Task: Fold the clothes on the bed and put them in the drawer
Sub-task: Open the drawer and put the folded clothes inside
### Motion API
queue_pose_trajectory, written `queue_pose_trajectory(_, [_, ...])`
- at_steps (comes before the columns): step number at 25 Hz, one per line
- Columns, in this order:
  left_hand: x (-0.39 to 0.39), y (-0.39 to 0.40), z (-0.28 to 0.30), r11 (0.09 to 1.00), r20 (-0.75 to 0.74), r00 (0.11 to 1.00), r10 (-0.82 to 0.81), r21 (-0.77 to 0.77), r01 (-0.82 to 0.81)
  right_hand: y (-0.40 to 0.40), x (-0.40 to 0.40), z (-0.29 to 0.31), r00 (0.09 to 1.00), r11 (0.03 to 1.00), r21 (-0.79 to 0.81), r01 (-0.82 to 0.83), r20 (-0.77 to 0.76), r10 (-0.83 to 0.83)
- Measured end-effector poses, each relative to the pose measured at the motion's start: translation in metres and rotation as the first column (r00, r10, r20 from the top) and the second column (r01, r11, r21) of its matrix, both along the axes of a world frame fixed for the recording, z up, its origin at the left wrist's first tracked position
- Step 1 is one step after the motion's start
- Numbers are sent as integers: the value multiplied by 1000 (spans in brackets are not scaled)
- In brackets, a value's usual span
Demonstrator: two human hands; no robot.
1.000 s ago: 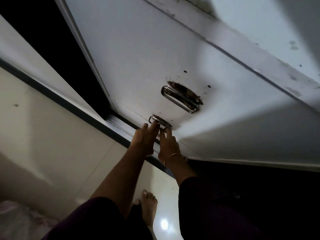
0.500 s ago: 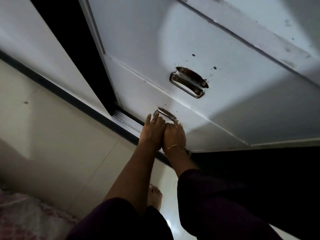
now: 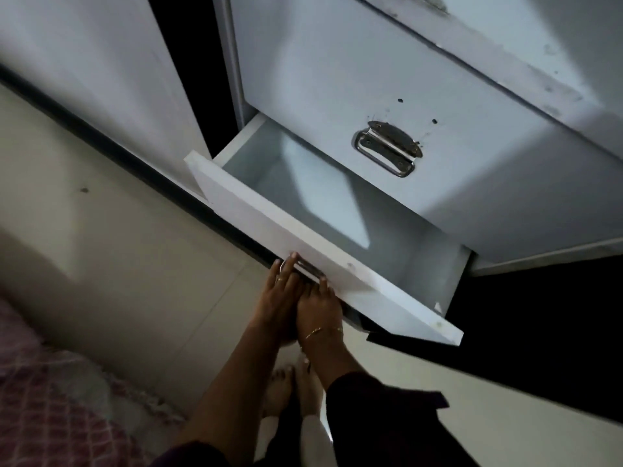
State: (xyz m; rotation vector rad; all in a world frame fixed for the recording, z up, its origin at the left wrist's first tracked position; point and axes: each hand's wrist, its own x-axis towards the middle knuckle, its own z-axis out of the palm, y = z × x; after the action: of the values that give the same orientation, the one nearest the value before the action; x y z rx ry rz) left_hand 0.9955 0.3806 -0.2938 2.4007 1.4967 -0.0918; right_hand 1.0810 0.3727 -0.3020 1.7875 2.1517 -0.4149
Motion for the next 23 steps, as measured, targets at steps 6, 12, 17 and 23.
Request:
queue_pose_trajectory(6, [-47, -81, 4, 992, -34, 999, 10, -122, -14, -84, -36, 18, 998, 986, -165, -33, -64, 23])
queue_pose_trajectory(12, [-67, -115, 16, 995, -155, 988, 4, -101, -20, -110, -57, 28, 996, 973, -217, -80, -46, 72])
queue_pose_trajectory(17, [-58, -128, 12, 973, -256, 962, 96, -180, -145, -120, -49, 19, 997, 982, -177, -73, -47, 65])
queue_pose_trajectory(23, [-49, -130, 14, 967, -347, 931, 117, -172, -185, -125, -44, 21, 989, 979, -191, -76, -140, 49])
